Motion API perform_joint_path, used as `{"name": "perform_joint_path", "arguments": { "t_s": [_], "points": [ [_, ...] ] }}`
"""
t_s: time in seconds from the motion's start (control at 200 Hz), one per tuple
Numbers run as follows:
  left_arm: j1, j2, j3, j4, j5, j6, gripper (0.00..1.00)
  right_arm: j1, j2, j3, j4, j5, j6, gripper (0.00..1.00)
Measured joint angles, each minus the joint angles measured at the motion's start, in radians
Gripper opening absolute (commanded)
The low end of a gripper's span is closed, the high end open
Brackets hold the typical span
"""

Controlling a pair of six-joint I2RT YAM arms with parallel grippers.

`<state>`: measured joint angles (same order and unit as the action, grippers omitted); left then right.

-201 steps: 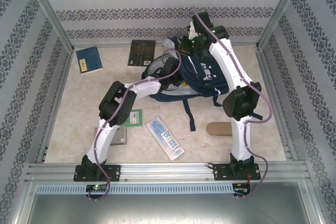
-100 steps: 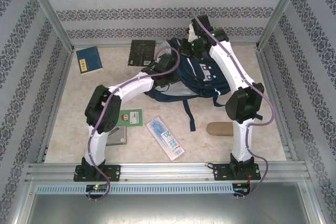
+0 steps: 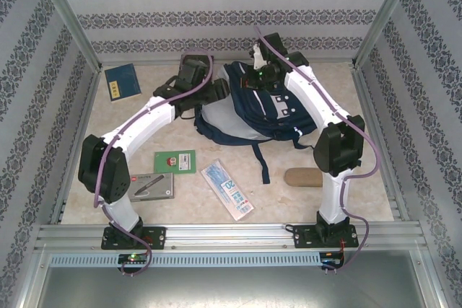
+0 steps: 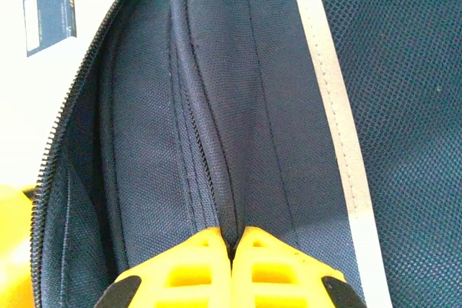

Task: Pack the student bag
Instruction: Place the book in the student bag, then close the student bag at the top-center of the table.

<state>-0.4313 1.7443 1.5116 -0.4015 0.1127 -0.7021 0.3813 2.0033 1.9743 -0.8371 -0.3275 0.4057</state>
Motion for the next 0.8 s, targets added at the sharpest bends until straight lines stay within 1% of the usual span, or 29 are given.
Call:
{"name": "perform_joint_path", "arguments": {
  "t_s": [0.035, 0.055, 0.08, 0.095, 0.12, 0.265, 0.325, 0.405, 0.54, 0.639, 0.654, 0.664, 0.694, 0.714, 0.749, 0.769, 0.789, 0.799],
  "points": [
    [0.024, 0.016, 0.013, 0.006, 0.017, 0.005, 0.89, 0.010, 0.000, -0.003, 0.000, 0.014, -0.014, 0.03],
    [0.036, 0.028, 0.022, 0.009, 0.024, 0.007, 0.89, 0.016, 0.000, -0.005, 0.000, 0.022, -0.020, 0.07],
    [0.051, 0.044, 0.034, 0.012, 0.036, 0.010, 0.89, 0.023, 0.000, -0.007, 0.000, 0.034, -0.028, 0.16],
    [0.061, 0.058, 0.043, 0.015, 0.043, 0.011, 0.89, 0.027, 0.000, -0.009, -0.001, 0.040, -0.031, 0.23],
    [0.075, 0.079, 0.058, 0.018, 0.054, 0.011, 0.88, 0.033, 0.000, -0.012, -0.002, 0.052, -0.038, 0.29],
    [0.140, 0.227, 0.157, 0.039, 0.113, 0.014, 0.88, 0.061, -0.008, -0.050, 0.001, 0.075, -0.063, 0.33],
    [0.156, 0.283, 0.192, 0.050, 0.130, 0.014, 0.88, 0.067, -0.014, -0.069, 0.001, 0.077, -0.064, 0.39],
    [0.173, 0.356, 0.246, 0.059, 0.157, 0.012, 0.87, 0.076, -0.018, -0.085, 0.002, 0.083, -0.068, 0.42],
    [0.193, 0.465, 0.340, 0.105, 0.210, -0.018, 0.85, 0.099, -0.033, -0.109, 0.005, 0.101, -0.066, 0.54],
    [0.211, 0.555, 0.440, 0.123, 0.237, -0.044, 0.85, 0.126, -0.065, -0.150, 0.020, 0.103, -0.048, 0.65],
    [0.214, 0.569, 0.455, 0.126, 0.239, -0.047, 0.85, 0.129, -0.070, -0.156, 0.021, 0.103, -0.042, 0.71],
    [0.217, 0.581, 0.470, 0.126, 0.240, -0.048, 0.85, 0.133, -0.074, -0.160, 0.021, 0.103, -0.039, 0.74],
    [0.223, 0.612, 0.511, 0.124, 0.245, -0.051, 0.85, 0.141, -0.084, -0.171, 0.026, 0.103, -0.028, 0.77],
    [0.224, 0.630, 0.536, 0.122, 0.248, -0.054, 0.85, 0.146, -0.090, -0.178, 0.028, 0.103, -0.033, 0.81],
    [0.231, 0.668, 0.585, 0.121, 0.250, -0.057, 0.85, 0.155, -0.099, -0.186, 0.032, 0.103, -0.025, 0.84],
    [0.235, 0.689, 0.613, 0.117, 0.250, -0.058, 0.85, 0.160, -0.103, -0.190, 0.035, 0.103, -0.016, 0.93],
    [0.237, 0.707, 0.635, 0.116, 0.250, -0.058, 0.85, 0.165, -0.107, -0.194, 0.039, 0.102, -0.010, 0.97],
    [0.239, 0.717, 0.649, 0.113, 0.250, -0.058, 0.85, 0.168, -0.109, -0.196, 0.040, 0.103, -0.007, 0.98]
  ]
}}
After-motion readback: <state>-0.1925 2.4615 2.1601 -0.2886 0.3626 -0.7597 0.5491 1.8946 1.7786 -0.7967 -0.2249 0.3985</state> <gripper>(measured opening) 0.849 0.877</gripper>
